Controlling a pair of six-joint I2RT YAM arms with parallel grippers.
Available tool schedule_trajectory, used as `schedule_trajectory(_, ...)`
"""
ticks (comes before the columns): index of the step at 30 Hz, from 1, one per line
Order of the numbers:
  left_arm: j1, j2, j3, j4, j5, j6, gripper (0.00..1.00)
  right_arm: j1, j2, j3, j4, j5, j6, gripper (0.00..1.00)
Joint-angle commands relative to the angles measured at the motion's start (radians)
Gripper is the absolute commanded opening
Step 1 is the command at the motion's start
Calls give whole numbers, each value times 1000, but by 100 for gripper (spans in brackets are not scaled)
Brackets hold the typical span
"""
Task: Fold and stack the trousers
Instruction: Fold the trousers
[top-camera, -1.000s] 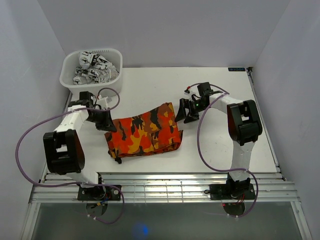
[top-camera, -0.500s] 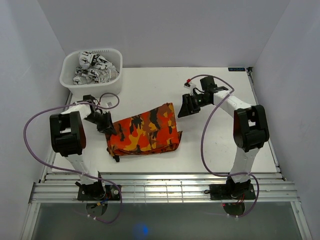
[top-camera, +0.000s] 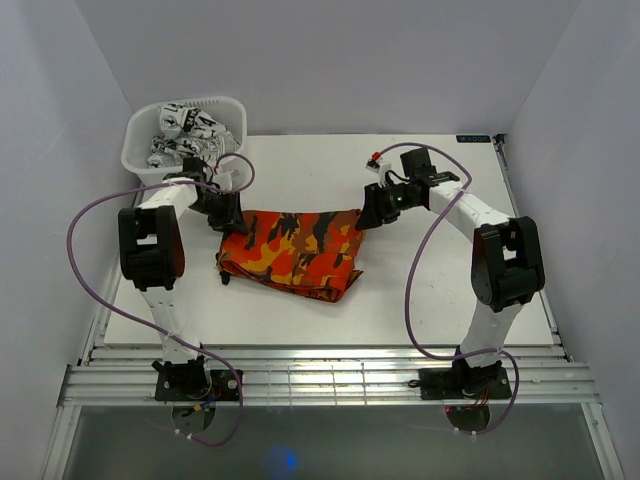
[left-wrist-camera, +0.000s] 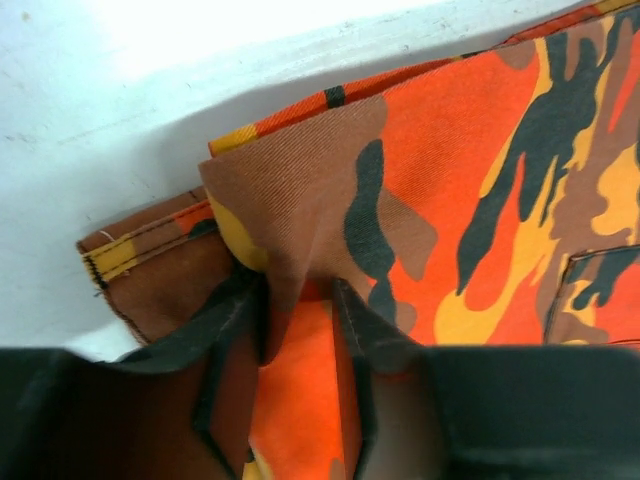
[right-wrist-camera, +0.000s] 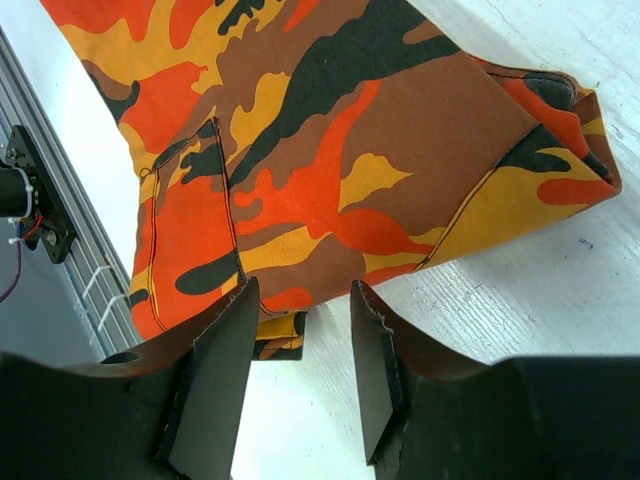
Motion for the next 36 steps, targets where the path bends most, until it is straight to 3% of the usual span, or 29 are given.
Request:
schedule_trajectory(1, 8, -91, 11, -5, 35, 0, 46, 27, -17, -14, 31, -5, -13, 45)
schedule_trajectory(2, 12, -107, -1, -7, 34, -6, 54, 34, -15, -18, 28, -8, -13, 43)
schedule_trajectory(6, 28, -183, -46, -30, 32, -14, 63, 100, -23, -44, 3, -23, -68, 36)
schedule_trajectory(16, 33, -206, -127, -59, -58, -47, 57, 228, -46, -119, 41, 62, -133, 36)
schedule_trajectory(24, 33, -225, -193, 9, -170, -100, 61, 232, -6, -141, 63, 78, -149, 36)
schedule_trajectory(29, 33, -274, -236, 53, -164, -97, 59, 232, -10, -171, 54, 90, -160, 35)
schedule_trajectory(32, 33, -288, -250, 61, -111, -83, 48, 234, -24, -184, 52, 86, -162, 37)
schedule_trajectory(36, 35, -320, -230, 39, -10, -70, 8, 232, -56, -172, 51, 70, -145, 49)
